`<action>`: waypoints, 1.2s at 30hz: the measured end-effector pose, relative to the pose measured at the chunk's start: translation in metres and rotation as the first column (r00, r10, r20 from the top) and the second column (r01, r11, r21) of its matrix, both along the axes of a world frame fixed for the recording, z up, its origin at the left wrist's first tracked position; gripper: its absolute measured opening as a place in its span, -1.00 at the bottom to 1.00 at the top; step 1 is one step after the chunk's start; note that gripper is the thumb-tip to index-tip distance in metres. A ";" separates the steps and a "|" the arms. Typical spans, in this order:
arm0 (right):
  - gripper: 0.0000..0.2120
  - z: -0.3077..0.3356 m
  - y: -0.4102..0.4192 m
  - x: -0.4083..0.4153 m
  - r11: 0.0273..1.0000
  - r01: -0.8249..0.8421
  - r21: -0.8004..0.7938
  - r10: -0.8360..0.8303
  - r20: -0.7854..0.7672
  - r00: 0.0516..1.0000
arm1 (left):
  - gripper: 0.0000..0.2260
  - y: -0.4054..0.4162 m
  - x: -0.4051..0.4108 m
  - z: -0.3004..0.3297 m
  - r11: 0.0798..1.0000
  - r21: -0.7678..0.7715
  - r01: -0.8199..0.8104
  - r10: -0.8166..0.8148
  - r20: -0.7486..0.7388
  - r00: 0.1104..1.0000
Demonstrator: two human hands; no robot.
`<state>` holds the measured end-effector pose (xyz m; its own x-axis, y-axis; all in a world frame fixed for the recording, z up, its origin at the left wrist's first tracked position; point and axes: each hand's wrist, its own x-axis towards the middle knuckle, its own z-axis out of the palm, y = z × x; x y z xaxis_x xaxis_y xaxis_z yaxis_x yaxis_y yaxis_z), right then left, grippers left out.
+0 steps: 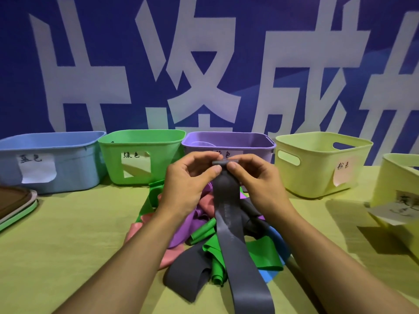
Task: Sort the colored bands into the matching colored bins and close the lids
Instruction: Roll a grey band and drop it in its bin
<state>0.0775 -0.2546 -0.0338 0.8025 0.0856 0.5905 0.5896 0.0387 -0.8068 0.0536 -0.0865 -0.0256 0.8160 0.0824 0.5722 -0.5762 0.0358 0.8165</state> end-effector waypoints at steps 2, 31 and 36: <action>-0.85 -0.001 0.000 0.000 1.000 -0.006 -0.002 0.006 0.015 1.000 | -0.73 0.000 0.000 -0.001 1.000 -0.008 0.013 -0.014 -0.031 0.999; -0.77 0.003 0.001 -0.006 0.995 0.066 -0.077 -0.073 -0.098 0.993 | -0.74 -0.001 0.003 -0.012 0.999 0.044 0.019 -0.016 -0.056 0.998; -0.90 0.000 0.001 -0.003 0.999 0.037 -0.036 -0.039 -0.055 0.998 | -0.72 0.001 0.005 -0.012 0.999 0.046 0.025 -0.022 -0.057 0.998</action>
